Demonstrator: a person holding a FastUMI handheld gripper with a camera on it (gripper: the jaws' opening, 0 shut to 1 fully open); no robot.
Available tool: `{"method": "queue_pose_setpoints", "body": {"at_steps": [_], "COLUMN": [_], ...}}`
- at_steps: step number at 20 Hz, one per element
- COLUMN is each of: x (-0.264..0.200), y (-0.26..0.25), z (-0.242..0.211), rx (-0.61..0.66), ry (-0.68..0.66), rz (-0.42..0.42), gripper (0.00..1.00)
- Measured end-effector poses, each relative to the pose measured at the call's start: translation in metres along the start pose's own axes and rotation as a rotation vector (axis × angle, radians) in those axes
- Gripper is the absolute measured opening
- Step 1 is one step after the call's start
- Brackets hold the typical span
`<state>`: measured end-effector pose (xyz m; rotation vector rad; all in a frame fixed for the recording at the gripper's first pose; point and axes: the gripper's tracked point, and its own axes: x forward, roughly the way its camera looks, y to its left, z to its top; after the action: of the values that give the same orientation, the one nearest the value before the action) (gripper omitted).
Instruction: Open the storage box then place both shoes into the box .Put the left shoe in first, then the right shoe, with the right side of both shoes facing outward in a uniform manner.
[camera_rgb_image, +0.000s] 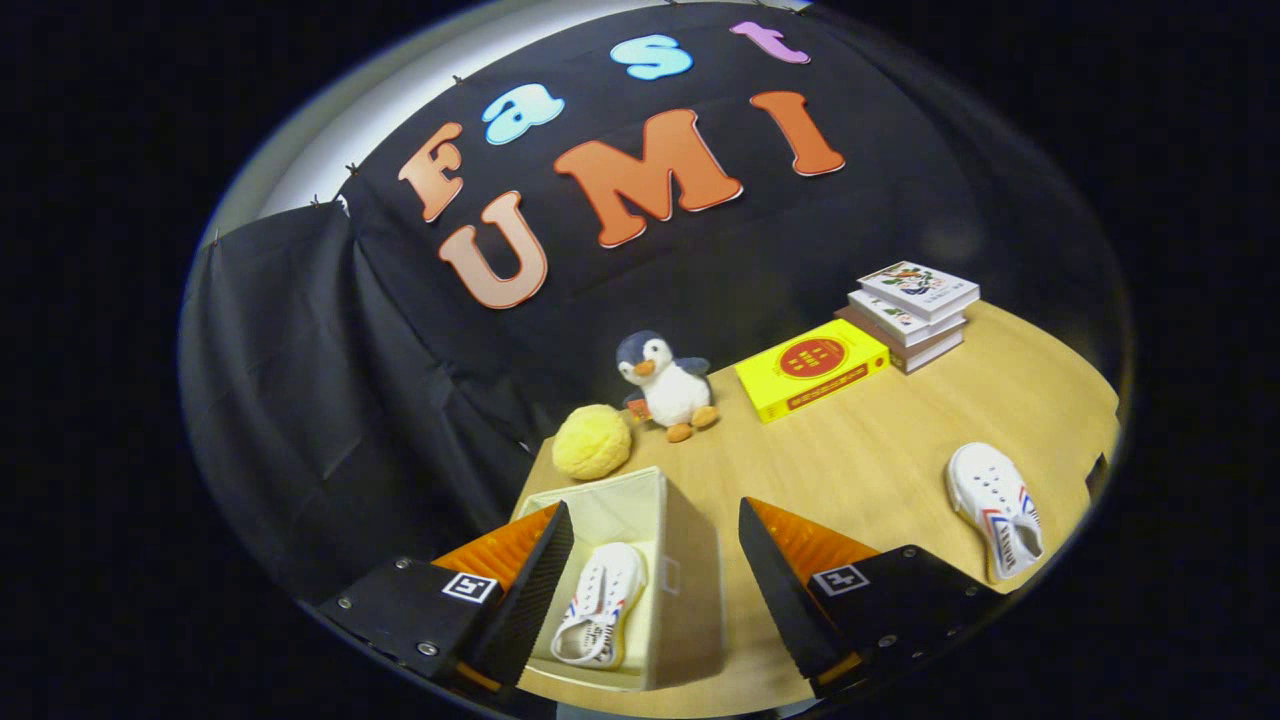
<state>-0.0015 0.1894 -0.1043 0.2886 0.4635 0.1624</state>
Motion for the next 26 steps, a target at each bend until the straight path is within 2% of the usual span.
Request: {"method": "queue_pose_setpoints", "body": {"at_steps": [3, 7, 14, 20, 26], "x": [-0.014, -0.026, -0.019, -0.015, 0.006], "y": [-0.064, -0.15, -0.251, -0.321, -0.334], "z": [0.007, 0.011, -0.022, -0.072, -0.105], "rx": [0.026, -0.008, -0.025, -0.023, -0.07], "ry": [0.009, 0.021, 0.146, 0.296, 0.398], "rz": [-0.06, -0.174, -0.291, -0.362, -0.323], "gripper": [0.98, 0.98, 0.96, 0.81, 0.65]}}
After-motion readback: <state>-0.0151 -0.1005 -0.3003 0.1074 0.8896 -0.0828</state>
